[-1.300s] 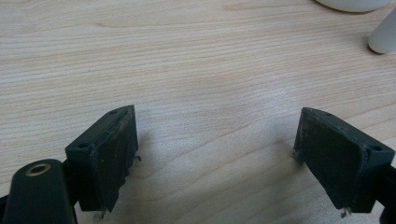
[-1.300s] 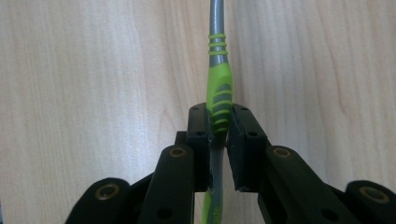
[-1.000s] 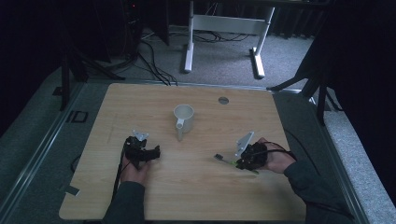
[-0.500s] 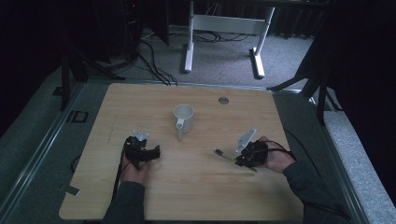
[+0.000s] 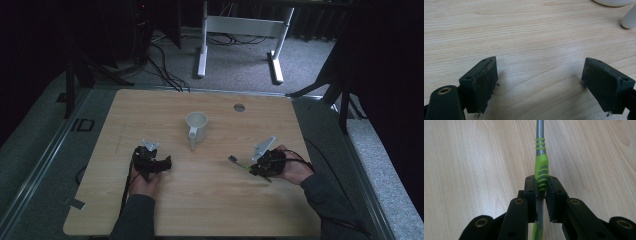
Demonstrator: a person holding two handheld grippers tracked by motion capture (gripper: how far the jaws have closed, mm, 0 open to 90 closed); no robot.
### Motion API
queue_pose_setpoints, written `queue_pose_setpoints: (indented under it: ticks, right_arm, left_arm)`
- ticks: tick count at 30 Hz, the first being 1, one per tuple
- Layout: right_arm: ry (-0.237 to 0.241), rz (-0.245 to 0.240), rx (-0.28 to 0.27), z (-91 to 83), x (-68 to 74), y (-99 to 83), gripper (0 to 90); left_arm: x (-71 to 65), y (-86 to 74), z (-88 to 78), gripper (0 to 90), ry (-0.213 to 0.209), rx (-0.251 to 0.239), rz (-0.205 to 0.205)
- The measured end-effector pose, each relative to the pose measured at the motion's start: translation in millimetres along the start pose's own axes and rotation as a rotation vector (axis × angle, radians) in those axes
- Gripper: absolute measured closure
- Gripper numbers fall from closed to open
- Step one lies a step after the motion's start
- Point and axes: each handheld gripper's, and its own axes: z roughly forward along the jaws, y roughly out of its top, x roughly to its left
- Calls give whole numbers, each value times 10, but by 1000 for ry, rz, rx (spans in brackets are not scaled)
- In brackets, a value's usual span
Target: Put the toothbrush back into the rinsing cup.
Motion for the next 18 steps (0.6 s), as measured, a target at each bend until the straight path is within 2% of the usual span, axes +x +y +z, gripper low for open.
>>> queue_pose_setpoints:
  ticks: [18]
  right_arm:
    - [-21, 44, -82, 21, -3, 8, 795]
  left_arm:
    - [0, 0, 0, 141, 0, 0, 0]
